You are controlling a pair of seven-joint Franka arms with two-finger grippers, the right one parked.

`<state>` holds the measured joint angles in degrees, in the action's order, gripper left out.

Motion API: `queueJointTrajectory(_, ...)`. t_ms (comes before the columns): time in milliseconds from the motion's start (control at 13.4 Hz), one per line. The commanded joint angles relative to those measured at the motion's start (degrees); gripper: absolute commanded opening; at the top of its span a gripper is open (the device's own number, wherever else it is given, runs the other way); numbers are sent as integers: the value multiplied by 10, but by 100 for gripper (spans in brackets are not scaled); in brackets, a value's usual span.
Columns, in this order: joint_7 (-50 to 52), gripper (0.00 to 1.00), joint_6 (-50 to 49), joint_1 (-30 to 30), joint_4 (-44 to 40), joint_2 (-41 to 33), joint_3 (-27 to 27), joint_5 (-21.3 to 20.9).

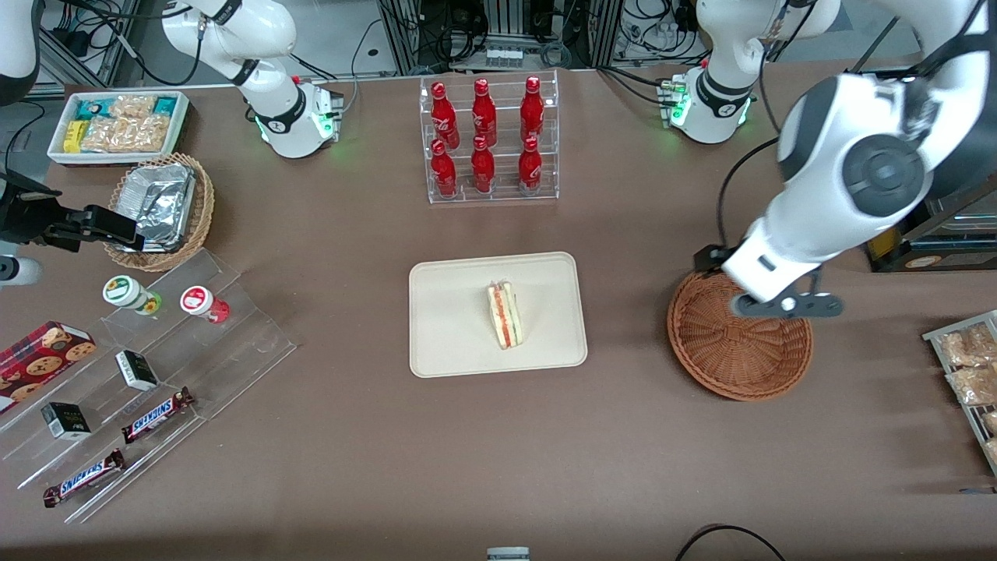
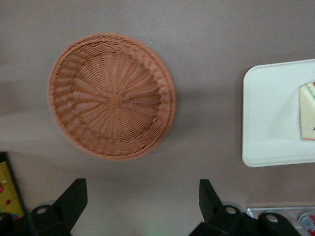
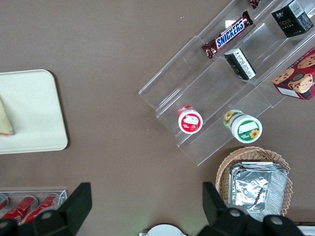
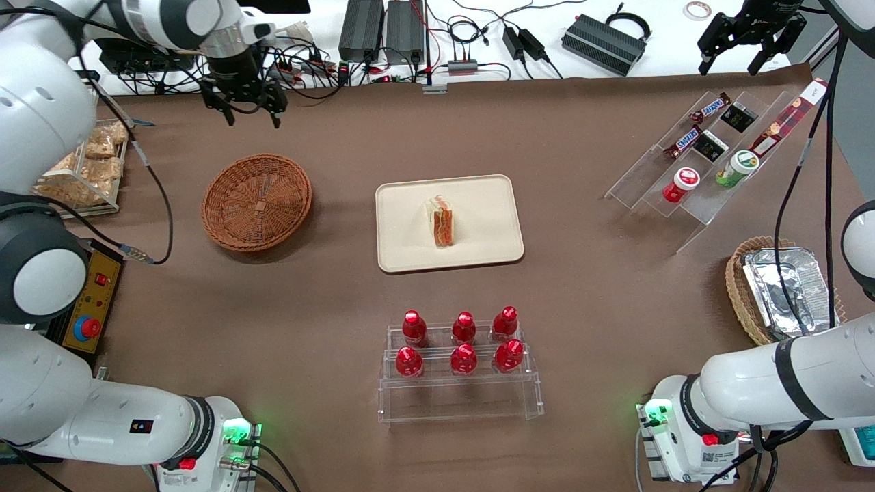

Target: Place sandwich from basket to tray

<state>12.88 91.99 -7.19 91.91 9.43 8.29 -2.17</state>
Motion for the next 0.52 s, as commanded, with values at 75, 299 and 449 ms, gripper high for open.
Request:
queueJointTrajectory(75,-77,100,-53,60,29,-63,3,8)
queueJointTrajectory(299,-85,100,-83,71,20,-91,-24,7)
queueJointTrajectory(449,-85,100,-114,70,-7,-95,-42,8)
